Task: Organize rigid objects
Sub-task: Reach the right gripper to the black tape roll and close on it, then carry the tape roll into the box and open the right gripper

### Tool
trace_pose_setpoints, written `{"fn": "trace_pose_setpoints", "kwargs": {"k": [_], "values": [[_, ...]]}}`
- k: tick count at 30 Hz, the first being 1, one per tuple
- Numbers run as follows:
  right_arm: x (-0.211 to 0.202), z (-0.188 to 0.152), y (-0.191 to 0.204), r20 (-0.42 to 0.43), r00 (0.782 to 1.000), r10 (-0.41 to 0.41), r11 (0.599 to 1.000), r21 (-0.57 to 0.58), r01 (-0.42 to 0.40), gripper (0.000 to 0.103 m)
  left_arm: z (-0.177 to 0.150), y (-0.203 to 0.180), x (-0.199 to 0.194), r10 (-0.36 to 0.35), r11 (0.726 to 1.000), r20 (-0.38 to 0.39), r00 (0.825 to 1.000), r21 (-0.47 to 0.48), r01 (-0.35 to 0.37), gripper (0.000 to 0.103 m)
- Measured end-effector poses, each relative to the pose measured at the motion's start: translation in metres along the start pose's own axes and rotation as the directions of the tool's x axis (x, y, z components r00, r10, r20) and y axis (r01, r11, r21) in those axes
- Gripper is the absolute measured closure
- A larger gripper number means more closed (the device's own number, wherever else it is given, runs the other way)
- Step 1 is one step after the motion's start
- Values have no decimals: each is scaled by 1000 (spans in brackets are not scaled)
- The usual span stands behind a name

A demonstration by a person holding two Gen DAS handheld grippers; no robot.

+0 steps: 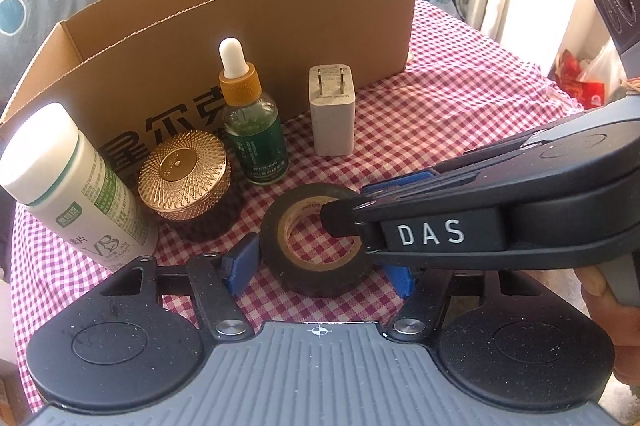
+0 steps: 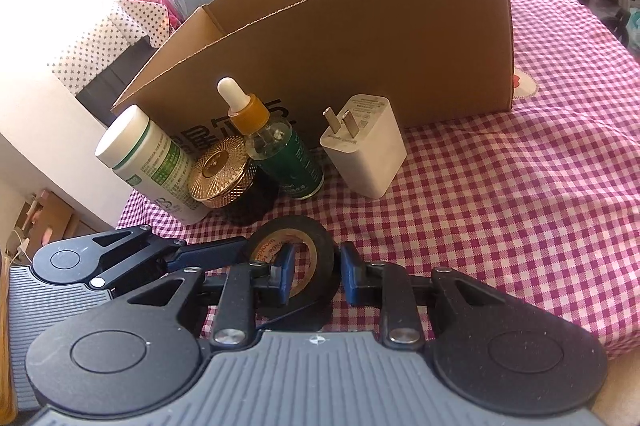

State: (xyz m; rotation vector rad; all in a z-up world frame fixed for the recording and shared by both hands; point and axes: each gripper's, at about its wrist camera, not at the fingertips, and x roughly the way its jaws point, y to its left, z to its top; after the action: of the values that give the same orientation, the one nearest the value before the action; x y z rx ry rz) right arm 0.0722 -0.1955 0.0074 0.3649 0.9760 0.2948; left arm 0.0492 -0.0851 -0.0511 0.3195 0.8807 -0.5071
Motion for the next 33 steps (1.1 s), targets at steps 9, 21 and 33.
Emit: {"fn": "trace_pose_setpoints", "kwargs": {"k": [9, 21, 33], "values": [[-24, 0, 6, 50, 999, -1, 1000, -10, 1, 76, 3, -5, -25, 7, 1000, 74, 997, 9, -8, 38], [-93, 59, 50, 253, 966, 51, 982, -189, -2, 76, 54, -2, -98, 111, 991, 286, 952, 37, -126, 38], [-28, 214, 53, 27, 991, 130, 956, -269, -118, 76, 162, 77, -59, 114, 993, 103, 988, 10, -116, 37]]}}
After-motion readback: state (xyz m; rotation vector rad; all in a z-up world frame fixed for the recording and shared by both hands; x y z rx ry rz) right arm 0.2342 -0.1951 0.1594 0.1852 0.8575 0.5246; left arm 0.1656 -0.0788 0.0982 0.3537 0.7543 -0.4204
